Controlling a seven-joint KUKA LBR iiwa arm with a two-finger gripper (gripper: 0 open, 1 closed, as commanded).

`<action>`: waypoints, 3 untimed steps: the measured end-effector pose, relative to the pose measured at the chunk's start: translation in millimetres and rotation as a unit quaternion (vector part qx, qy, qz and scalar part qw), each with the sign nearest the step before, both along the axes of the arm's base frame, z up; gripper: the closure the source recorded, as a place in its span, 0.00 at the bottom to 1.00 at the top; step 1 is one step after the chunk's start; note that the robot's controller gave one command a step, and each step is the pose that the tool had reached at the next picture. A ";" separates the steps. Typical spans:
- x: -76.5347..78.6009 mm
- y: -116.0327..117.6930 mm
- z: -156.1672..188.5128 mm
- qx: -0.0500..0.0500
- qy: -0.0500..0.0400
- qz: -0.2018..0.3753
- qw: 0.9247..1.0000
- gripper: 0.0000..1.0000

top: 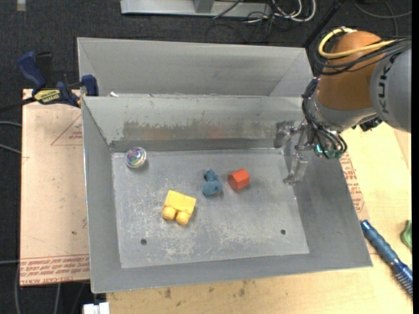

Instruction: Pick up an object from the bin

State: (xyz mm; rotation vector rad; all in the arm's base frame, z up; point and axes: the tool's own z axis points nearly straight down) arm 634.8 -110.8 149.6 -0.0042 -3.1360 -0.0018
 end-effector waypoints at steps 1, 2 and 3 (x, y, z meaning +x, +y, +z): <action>-15.6 120.0 -82.9 0.002 -0.001 -0.043 0.999 0.00; -13.4 114.2 -78.9 0.000 -0.004 -0.045 0.999 1.00; -43.8 86.9 102.1 -0.001 -0.009 -0.035 0.999 1.00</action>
Offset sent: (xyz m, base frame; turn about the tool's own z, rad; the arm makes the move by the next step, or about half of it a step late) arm -0.0143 0.1131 -0.0796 0.0927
